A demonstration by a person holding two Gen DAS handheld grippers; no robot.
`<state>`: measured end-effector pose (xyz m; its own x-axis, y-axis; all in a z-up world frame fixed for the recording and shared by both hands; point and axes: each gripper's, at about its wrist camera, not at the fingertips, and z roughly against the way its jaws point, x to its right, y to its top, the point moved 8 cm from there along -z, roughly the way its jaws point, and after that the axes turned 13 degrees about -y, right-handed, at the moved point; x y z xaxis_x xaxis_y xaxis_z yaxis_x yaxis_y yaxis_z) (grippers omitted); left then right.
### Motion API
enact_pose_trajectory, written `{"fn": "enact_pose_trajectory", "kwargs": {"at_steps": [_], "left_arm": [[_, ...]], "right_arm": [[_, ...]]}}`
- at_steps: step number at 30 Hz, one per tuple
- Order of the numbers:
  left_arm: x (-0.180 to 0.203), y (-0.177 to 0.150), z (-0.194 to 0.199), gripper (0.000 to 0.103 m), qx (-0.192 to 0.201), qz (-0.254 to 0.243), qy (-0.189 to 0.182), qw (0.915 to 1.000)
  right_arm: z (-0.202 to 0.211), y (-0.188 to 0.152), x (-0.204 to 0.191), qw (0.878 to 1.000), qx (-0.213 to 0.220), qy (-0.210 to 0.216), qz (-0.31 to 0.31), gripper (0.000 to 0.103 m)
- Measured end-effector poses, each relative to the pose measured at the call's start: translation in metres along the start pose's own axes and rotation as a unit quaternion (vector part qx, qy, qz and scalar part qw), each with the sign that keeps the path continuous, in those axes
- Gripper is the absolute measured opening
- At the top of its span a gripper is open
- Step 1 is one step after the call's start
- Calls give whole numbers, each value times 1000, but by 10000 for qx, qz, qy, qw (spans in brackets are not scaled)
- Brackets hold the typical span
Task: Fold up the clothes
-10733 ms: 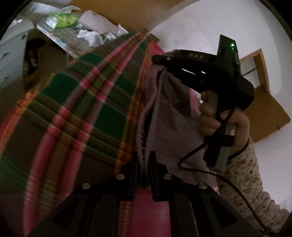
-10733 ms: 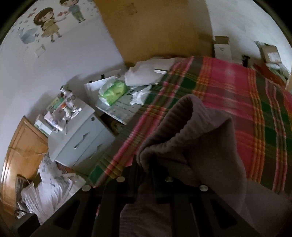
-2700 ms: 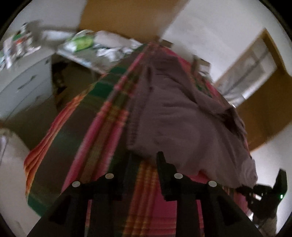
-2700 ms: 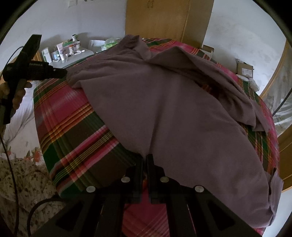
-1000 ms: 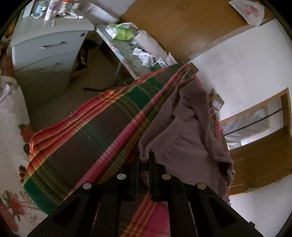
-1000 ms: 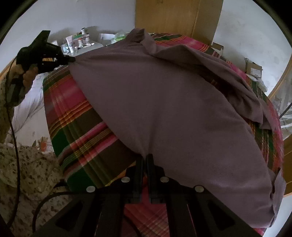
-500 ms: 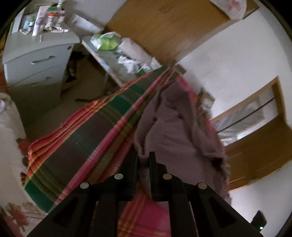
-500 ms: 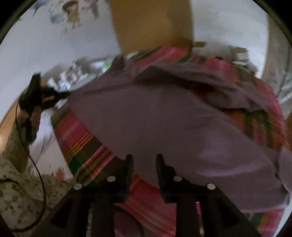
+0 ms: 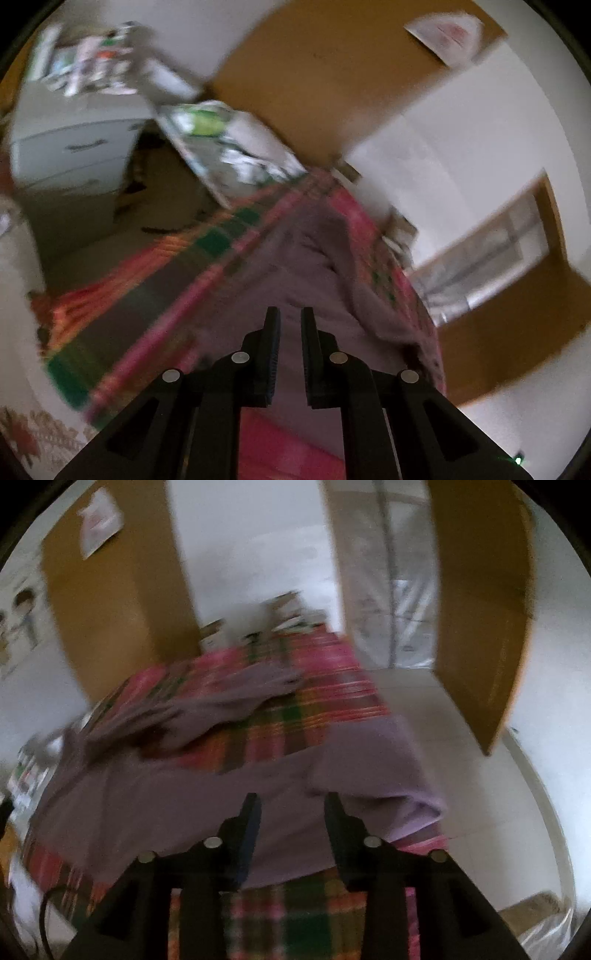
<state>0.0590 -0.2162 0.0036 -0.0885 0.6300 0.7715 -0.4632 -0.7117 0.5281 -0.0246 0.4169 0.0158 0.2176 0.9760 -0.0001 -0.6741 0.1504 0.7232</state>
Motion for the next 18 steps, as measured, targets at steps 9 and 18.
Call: {"fn": "enact_pose_trajectory", "kwargs": {"at_steps": [9, 18], "left_arm": [[79, -66, -96, 14, -1513, -960, -595, 9820], [110, -134, -171, 14, -2712, -1203, -811, 9515]], "right_arm": [[-45, 14, -5, 9993, -93, -195, 295, 50], [-94, 6, -22, 9920, -414, -708, 957, 48]]}}
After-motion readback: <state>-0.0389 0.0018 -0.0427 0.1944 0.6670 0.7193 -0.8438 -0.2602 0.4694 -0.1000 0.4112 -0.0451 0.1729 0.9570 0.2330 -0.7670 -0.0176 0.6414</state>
